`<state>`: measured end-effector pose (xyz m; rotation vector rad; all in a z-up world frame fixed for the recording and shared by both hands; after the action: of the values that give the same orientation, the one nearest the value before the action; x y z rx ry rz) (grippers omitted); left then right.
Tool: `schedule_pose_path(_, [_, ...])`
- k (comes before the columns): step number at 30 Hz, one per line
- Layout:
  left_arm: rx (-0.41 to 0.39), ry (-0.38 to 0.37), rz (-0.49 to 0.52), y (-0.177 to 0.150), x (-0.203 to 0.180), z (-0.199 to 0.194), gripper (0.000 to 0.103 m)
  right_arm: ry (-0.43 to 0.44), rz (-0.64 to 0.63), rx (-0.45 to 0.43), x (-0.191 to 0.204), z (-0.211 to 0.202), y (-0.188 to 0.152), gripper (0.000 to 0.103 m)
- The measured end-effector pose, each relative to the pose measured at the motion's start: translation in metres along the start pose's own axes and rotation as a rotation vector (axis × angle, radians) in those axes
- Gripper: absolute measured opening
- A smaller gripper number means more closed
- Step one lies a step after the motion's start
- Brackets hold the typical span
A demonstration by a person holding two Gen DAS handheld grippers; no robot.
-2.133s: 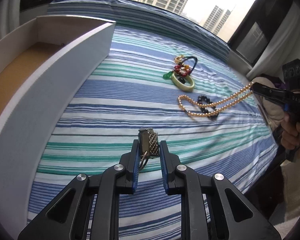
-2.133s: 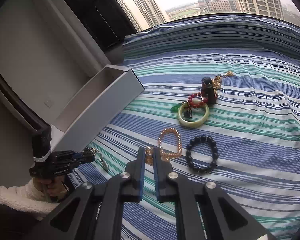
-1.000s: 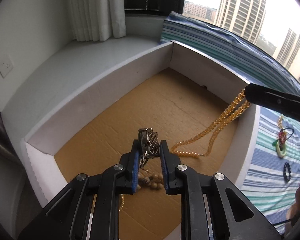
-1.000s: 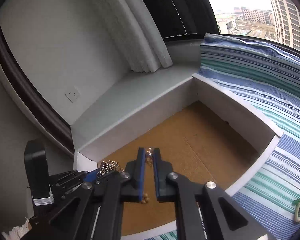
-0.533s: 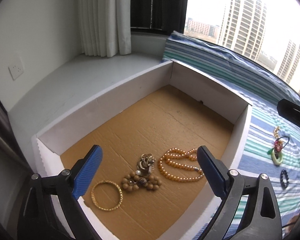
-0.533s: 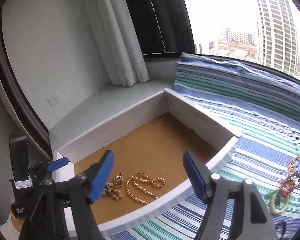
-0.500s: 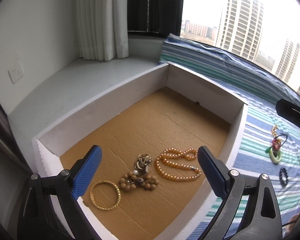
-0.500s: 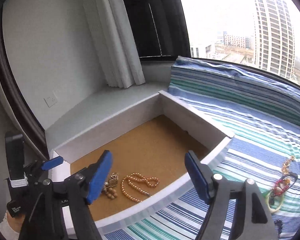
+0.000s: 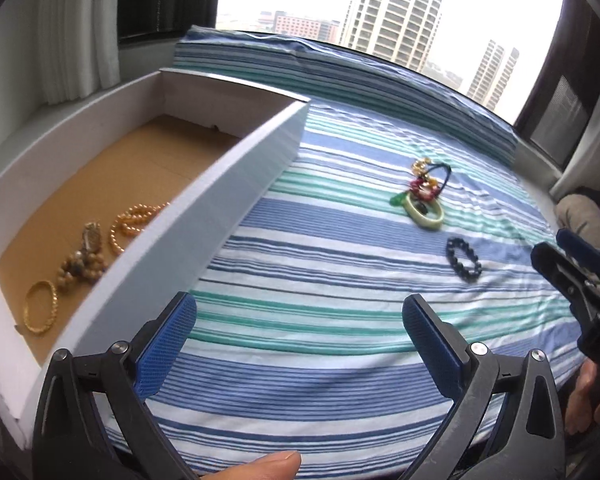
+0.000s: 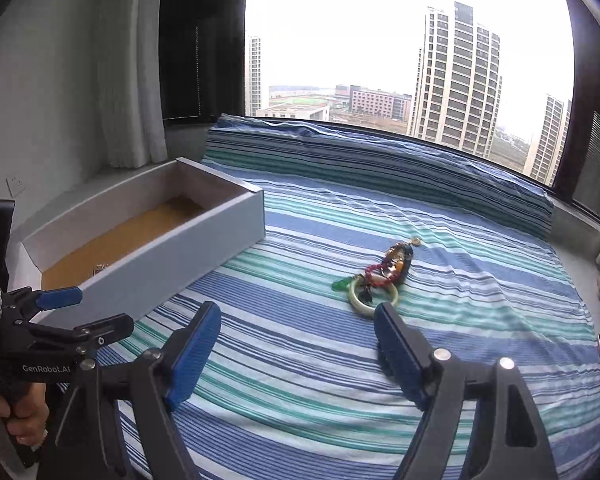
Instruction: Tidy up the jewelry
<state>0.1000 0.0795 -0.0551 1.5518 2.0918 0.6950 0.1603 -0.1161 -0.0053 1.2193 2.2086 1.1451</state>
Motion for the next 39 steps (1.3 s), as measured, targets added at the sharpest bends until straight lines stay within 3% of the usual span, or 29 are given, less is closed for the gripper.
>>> schedule_pose_path(2, [0.014, -0.046, 0.008, -0.011, -0.014, 0.002, 0.103, -0.035, 0.021, 0.022, -0.016, -0.009, -0.024, 0.081])
schedule_pose_path(5, [-0.014, -0.003, 0.044, -0.023, -0.029, 0.003, 0.103, -0.071, 0.077, 0.047, -0.040, -0.019, -0.059, 0.081])
schedule_pose_path(9, [0.027, 0.000, 0.148, -0.038, -0.048, 0.008, 0.103, -0.042, 0.196, 0.083, -0.064, -0.028, -0.098, 0.081])
schedule_pose_path(14, [0.063, -0.032, 0.170, -0.045, -0.060, 0.011, 0.103, -0.010, 0.253, 0.069, -0.071, -0.035, -0.128, 0.081])
schedule_pose_path(20, [0.077, 0.003, 0.183, -0.048, -0.065, 0.016, 0.102, -0.073, 0.238, 0.122, -0.068, -0.027, -0.138, 0.081])
schedule_pose_path(39, [0.137, -0.062, 0.257, -0.054, -0.092, 0.043, 0.102, -0.023, 0.419, 0.170, -0.109, -0.005, -0.162, 0.081])
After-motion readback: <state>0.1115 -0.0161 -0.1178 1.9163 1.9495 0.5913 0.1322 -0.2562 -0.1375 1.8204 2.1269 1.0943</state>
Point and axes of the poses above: each gripper's, at about its wrist camera, not at the fingertips, and z roughly the way its jaws point, x to its left, y to its top, the point moved 3 cm from there along z, roughly the way its jaws point, and after that the axes turned 12 degrees about y, right-handed, at the moved point
